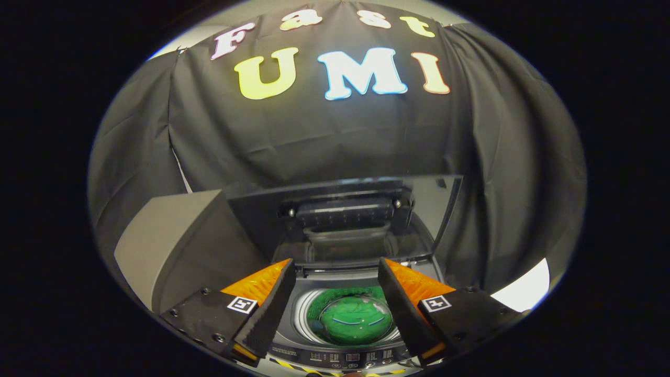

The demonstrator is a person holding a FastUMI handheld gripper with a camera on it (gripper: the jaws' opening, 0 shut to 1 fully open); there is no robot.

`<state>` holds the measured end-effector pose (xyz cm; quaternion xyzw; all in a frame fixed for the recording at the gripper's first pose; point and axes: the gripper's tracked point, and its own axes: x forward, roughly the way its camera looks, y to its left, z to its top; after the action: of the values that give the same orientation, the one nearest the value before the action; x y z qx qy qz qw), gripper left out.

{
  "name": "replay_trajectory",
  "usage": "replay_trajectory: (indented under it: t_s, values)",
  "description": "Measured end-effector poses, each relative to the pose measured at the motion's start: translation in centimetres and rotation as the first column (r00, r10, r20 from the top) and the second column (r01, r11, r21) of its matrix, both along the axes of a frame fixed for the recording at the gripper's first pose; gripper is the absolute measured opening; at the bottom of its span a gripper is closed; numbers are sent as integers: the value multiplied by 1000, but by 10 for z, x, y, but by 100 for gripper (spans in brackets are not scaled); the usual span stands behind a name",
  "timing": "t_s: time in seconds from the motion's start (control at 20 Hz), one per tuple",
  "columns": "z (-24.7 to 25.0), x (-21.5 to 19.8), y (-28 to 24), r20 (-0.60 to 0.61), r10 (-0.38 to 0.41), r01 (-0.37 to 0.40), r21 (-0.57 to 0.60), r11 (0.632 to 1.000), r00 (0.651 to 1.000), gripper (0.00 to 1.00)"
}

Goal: Put the clothes into the washing machine and then close the washing machine lid.

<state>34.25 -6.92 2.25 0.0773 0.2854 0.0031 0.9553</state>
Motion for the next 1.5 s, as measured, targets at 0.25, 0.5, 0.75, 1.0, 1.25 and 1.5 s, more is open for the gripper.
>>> replay_trajectory:
  t_s: [0.25, 0.5, 0.75, 1.0, 1.25, 1.5]
  values:
    - [43, 11, -16, 77, -15, 17, -19, 1000, 997, 98]
    - [71, 25, -25, 129, -19, 23, -26, 999, 991, 98]
    - [89, 45, -29, 171, -13, 19, -31, 999, 985, 98]
    - [98, 74, -33, 188, -4, 10, -28, 1000, 982, 98]
    - [104, 110, -26, 185, 11, -13, 8, 1000, 983, 98]
    - [85, 142, -13, 133, 34, -38, 21, 999, 990, 98]
